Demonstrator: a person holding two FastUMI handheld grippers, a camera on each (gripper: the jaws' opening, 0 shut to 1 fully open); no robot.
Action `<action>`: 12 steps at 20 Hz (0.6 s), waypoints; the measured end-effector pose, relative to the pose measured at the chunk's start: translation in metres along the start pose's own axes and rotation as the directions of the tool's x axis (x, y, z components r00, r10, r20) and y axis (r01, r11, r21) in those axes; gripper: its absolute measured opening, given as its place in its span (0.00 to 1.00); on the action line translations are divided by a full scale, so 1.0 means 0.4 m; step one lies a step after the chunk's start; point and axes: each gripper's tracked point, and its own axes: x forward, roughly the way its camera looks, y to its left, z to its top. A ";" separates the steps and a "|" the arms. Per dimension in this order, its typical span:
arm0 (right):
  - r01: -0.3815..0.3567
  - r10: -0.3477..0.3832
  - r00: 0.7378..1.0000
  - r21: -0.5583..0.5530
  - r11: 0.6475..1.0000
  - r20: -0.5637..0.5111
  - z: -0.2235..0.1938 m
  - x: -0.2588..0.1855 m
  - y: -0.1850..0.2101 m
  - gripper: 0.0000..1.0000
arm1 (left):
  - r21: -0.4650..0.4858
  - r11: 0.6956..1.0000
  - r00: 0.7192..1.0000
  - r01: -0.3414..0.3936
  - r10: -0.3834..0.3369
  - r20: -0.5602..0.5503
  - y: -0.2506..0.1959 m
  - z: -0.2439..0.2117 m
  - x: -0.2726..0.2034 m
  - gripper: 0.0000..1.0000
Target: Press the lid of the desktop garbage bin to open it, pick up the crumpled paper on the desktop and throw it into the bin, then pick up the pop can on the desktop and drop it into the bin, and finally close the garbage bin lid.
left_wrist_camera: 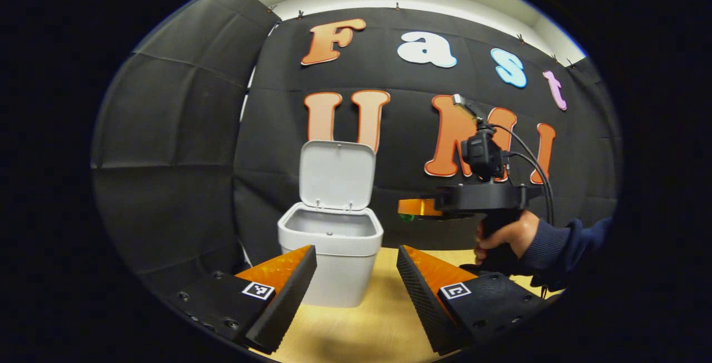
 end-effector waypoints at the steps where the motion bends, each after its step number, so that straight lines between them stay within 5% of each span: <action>1: -0.011 0.011 1.000 -0.011 1.000 -0.017 -0.007 0.038 0.028 0.06 | -0.002 1.000 1.000 -0.030 0.030 0.004 0.036 0.000 -0.009 0.92; 4: -0.015 0.014 0.999 -0.028 0.999 -0.034 -0.017 0.167 0.113 0.06 | -0.022 0.994 0.994 -0.105 0.105 0.001 0.122 -0.011 -0.032 0.92; 12: 0.085 -0.083 0.995 0.040 0.996 -0.053 -0.053 0.280 0.076 0.12 | -0.046 0.981 0.982 -0.187 0.185 -0.030 0.230 -0.047 -0.037 0.88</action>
